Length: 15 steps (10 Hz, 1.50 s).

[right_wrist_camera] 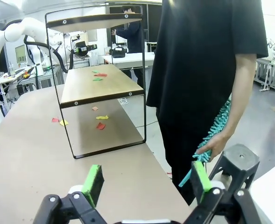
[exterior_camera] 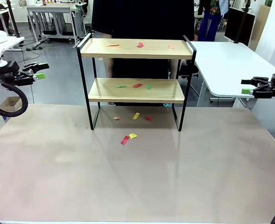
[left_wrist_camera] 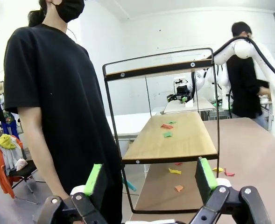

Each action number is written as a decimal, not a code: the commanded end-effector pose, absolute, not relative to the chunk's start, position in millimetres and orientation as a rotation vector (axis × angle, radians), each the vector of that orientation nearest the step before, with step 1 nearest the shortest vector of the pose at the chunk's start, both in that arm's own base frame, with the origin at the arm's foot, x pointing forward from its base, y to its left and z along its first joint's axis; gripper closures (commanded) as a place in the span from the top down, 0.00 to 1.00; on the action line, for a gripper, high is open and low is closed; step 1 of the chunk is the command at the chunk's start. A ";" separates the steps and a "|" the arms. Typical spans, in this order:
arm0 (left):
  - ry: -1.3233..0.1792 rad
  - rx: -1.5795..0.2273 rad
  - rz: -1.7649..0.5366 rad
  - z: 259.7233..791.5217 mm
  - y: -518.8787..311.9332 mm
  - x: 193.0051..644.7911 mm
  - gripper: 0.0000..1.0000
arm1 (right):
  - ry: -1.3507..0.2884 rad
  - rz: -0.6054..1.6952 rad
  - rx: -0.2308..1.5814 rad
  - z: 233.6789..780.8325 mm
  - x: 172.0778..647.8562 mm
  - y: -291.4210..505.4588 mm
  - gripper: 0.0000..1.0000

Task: Clean the shelf.
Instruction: Pick up the Duster handed by the human.

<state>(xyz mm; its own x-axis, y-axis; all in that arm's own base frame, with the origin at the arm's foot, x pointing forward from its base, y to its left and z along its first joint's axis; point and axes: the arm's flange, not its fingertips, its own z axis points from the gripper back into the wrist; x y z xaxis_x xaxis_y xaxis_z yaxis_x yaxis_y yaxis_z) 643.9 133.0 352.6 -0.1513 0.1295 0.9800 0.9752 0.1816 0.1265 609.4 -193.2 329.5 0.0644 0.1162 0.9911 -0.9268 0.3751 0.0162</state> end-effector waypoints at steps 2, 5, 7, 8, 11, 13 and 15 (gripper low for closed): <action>-1.505 -1.101 -1.113 354.7 135.6 643.2 1.00 | -1.249 0.954 0.855 330.7 610.0 -192.7 1.00; -1.505 -1.101 -1.113 354.7 135.6 643.2 1.00 | -1.249 0.954 0.855 330.7 610.0 -192.7 1.00; -1.505 -1.101 -1.113 354.7 135.6 643.2 1.00 | -1.249 0.954 0.855 330.7 610.0 -192.7 1.00; -1.505 -1.101 -1.113 354.7 135.6 643.2 1.00 | -1.249 0.954 0.855 330.7 610.0 -192.7 1.00; -1.505 -1.101 -1.113 354.7 135.6 643.2 1.00 | -1.249 0.954 0.855 330.7 610.0 -192.7 1.00; -1.505 -1.101 -1.113 354.7 135.6 643.2 1.00 | -1.249 0.954 0.855 330.7 610.0 -192.7 1.00; -1.505 -1.101 -1.113 354.7 135.6 643.2 1.00 | -1.249 0.954 0.855 330.7 610.0 -192.7 1.00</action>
<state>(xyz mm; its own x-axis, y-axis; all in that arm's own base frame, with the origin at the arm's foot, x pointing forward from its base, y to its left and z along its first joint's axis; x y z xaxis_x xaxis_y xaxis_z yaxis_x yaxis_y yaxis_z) 643.7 134.4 352.8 -0.1522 0.1282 0.9800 0.9747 0.1836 0.1273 609.4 -193.2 329.5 0.0645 0.1163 0.9911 -0.9268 0.3751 0.0163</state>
